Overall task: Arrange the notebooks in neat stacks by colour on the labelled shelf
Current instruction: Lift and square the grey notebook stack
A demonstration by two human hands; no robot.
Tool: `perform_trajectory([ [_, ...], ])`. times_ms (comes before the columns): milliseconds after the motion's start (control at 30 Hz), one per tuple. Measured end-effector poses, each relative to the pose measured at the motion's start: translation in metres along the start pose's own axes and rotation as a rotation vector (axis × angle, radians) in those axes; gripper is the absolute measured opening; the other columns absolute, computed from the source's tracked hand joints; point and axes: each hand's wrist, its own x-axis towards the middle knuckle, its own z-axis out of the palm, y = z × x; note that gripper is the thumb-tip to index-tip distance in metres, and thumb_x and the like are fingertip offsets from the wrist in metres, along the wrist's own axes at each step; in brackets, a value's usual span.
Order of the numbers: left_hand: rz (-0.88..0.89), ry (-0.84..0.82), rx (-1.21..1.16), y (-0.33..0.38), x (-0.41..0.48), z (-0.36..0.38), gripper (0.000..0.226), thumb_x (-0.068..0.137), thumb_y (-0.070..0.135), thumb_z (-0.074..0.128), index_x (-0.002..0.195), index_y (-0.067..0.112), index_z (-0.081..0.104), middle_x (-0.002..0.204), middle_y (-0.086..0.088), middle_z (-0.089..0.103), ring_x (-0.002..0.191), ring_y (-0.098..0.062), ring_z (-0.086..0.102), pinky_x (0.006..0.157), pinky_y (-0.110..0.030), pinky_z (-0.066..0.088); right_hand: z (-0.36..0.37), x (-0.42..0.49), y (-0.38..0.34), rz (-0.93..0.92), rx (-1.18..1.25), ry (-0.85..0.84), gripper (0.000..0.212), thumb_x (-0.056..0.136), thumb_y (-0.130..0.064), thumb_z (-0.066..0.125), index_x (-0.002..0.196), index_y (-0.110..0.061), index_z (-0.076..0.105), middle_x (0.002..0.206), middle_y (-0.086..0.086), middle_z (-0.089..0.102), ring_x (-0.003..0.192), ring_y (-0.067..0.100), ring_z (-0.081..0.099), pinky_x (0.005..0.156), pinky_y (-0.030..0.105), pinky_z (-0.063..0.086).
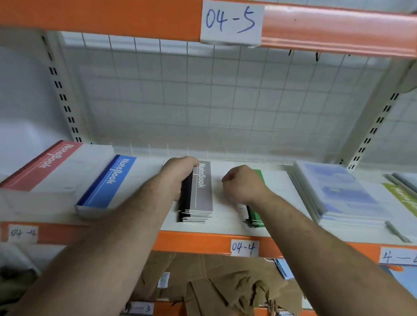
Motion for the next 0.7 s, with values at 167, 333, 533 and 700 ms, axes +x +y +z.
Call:
perform_trajectory([
  [167,0.008,-0.032,0.054,0.002,0.007,0.003,0.03,0.077,0.029,0.069,0.1,0.009,0.068,0.085,-0.008,0.074,0.071,-0.026,0.071,0.07,-0.035,0.06,-0.005,0.002,0.002,0.032,0.084,0.002,0.026,0.089,-0.007,0.052,0.101,-0.004,0.074,0.105,0.011,0.073,0.099,0.026,0.065,0.087,0.034,0.056],
  [333,0.006,-0.079,0.155,-0.001,0.022,0.005,0.035,0.075,0.018,0.075,0.105,0.006,0.063,0.102,-0.017,0.071,0.095,-0.035,0.07,0.091,-0.051,0.056,-0.005,0.001,-0.001,0.047,0.096,-0.011,0.026,0.09,-0.007,0.053,0.105,-0.005,0.074,0.108,0.009,0.072,0.103,0.025,0.065,0.091,0.033,0.054],
  [533,0.029,-0.119,0.118,-0.008,0.027,0.005,0.023,0.088,-0.002,0.067,0.11,0.003,0.061,0.098,-0.017,0.066,0.096,-0.035,0.064,0.086,-0.043,0.052,-0.001,-0.001,-0.003,0.072,0.098,-0.023,0.029,0.09,-0.007,0.054,0.112,-0.008,0.072,0.114,0.007,0.07,0.106,0.024,0.063,0.09,0.029,0.052],
  [700,0.119,-0.112,-0.045,-0.013,0.028,-0.01,0.031,0.082,0.003,0.072,0.112,0.003,0.066,0.107,-0.016,0.071,0.099,-0.036,0.067,0.093,-0.05,0.054,-0.002,0.001,0.001,0.122,0.189,0.144,0.025,0.089,-0.025,0.064,0.112,-0.019,0.055,0.097,-0.005,0.061,0.094,0.019,0.057,0.072,0.022,0.045],
])
